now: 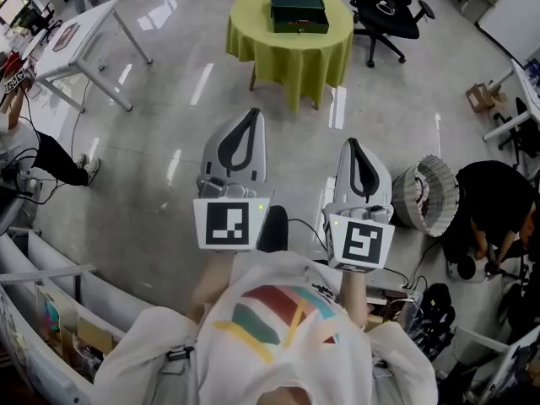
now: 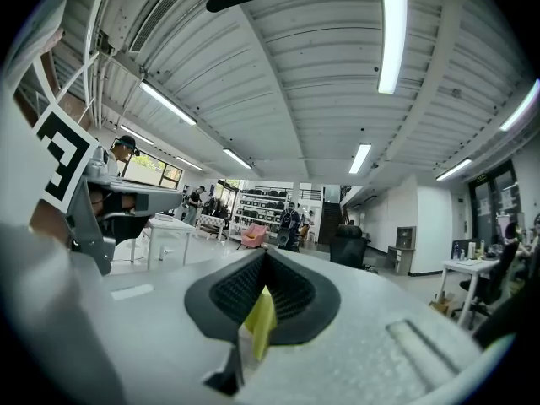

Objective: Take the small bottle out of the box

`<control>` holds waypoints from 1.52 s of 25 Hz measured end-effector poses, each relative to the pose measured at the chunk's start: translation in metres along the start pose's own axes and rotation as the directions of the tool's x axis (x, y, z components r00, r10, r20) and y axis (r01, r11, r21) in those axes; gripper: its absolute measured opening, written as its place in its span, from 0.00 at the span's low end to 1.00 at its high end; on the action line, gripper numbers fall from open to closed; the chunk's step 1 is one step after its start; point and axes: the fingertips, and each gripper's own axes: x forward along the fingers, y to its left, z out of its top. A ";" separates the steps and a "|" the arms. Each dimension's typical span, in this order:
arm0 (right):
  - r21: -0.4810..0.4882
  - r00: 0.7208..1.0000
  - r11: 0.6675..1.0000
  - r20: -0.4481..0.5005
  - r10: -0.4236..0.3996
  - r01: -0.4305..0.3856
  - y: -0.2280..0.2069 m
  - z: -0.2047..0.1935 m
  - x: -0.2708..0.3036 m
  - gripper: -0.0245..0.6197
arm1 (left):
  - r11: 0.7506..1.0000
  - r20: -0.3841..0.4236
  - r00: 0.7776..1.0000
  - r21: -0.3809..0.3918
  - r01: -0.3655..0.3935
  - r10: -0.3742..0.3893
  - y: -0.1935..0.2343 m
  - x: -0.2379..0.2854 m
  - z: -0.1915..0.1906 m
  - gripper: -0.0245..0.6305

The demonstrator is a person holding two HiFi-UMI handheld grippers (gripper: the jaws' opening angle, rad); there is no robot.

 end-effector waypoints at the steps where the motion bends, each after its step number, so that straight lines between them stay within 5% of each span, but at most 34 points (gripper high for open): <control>1: -0.002 1.000 1.000 -0.004 -0.004 0.004 -0.004 -0.002 0.003 0.05 | 1.000 -0.001 1.000 0.002 0.004 -0.004 -0.001 0.006 -0.002 0.06; 9: -0.050 1.000 0.999 -0.006 -0.006 0.006 -0.030 -0.006 0.040 0.05 | 0.999 0.009 0.999 -0.036 0.035 -0.035 0.003 0.068 -0.015 0.06; 17: -0.126 0.998 0.992 0.052 -0.018 0.025 -0.062 0.003 0.136 0.05 | 0.995 0.047 0.998 -0.089 0.041 -0.037 0.039 0.177 -0.051 0.06; 30: -0.102 0.999 0.995 0.028 -0.015 0.018 -0.124 -0.006 0.426 0.05 | 0.997 0.036 0.997 -0.042 0.071 -0.070 0.132 0.441 -0.071 0.06; 38: -0.058 0.999 0.998 0.018 0.040 -0.039 -0.125 0.002 0.547 0.05 | 0.997 0.012 0.998 -0.049 0.062 -0.062 0.191 0.545 -0.078 0.06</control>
